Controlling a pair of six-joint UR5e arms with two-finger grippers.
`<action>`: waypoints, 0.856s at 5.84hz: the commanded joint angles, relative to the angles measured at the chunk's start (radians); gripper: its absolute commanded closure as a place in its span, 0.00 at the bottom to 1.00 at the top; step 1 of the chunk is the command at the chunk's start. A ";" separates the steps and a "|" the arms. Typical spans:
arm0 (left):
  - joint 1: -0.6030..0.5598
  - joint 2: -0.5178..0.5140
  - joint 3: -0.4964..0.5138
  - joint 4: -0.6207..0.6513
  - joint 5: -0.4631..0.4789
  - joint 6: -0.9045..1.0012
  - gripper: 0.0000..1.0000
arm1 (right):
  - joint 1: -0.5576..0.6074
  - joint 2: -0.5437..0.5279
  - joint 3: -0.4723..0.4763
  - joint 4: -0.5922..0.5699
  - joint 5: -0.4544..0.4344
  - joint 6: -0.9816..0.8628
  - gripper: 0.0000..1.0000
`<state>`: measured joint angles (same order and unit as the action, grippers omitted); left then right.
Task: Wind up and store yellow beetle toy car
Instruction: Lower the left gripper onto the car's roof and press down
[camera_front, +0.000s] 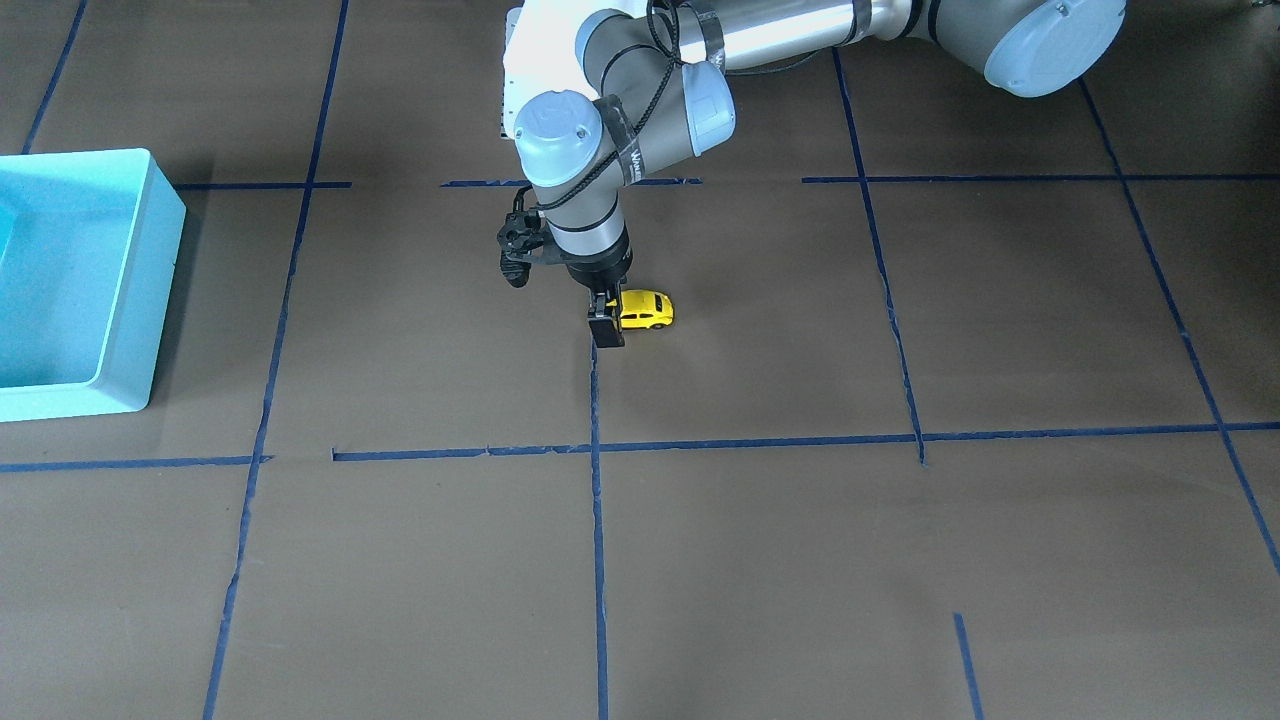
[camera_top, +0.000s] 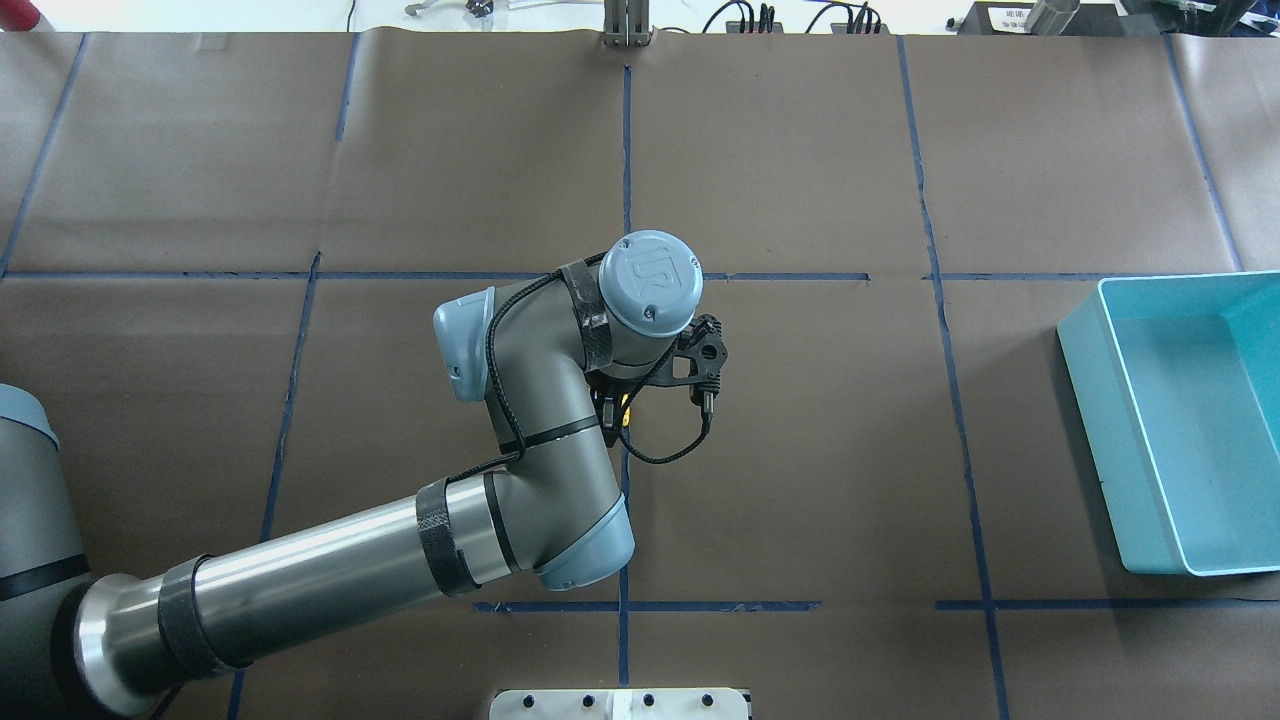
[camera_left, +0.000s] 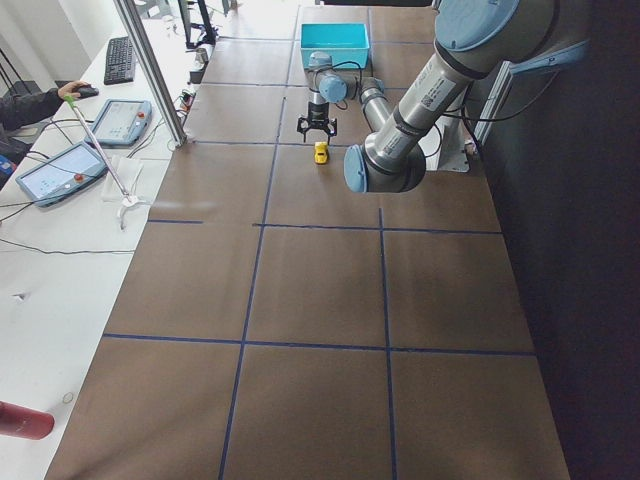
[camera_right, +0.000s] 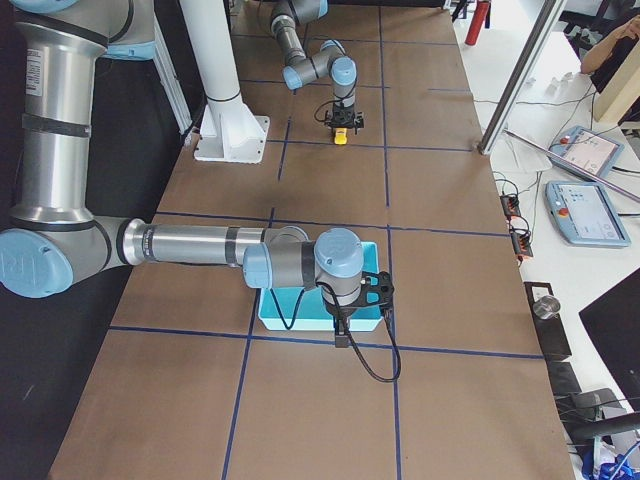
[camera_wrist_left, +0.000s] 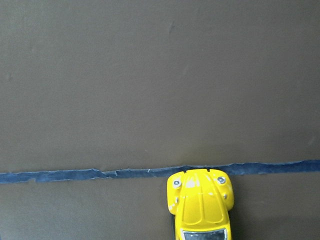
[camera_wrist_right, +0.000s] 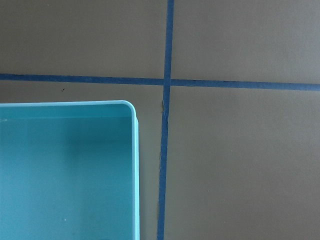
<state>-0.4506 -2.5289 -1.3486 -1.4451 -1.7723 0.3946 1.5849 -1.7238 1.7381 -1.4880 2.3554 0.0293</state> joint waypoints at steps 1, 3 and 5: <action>0.012 0.002 0.002 -0.017 -0.004 -0.060 0.00 | 0.012 -0.003 0.009 0.000 0.001 -0.003 0.00; 0.026 0.010 0.002 -0.017 -0.004 -0.059 0.00 | 0.017 -0.003 0.009 0.000 0.001 -0.003 0.00; 0.038 0.010 0.002 -0.017 -0.006 -0.060 0.04 | 0.017 -0.003 0.023 0.000 0.001 -0.003 0.00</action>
<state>-0.4173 -2.5194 -1.3469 -1.4619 -1.7775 0.3354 1.6011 -1.7272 1.7543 -1.4880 2.3562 0.0261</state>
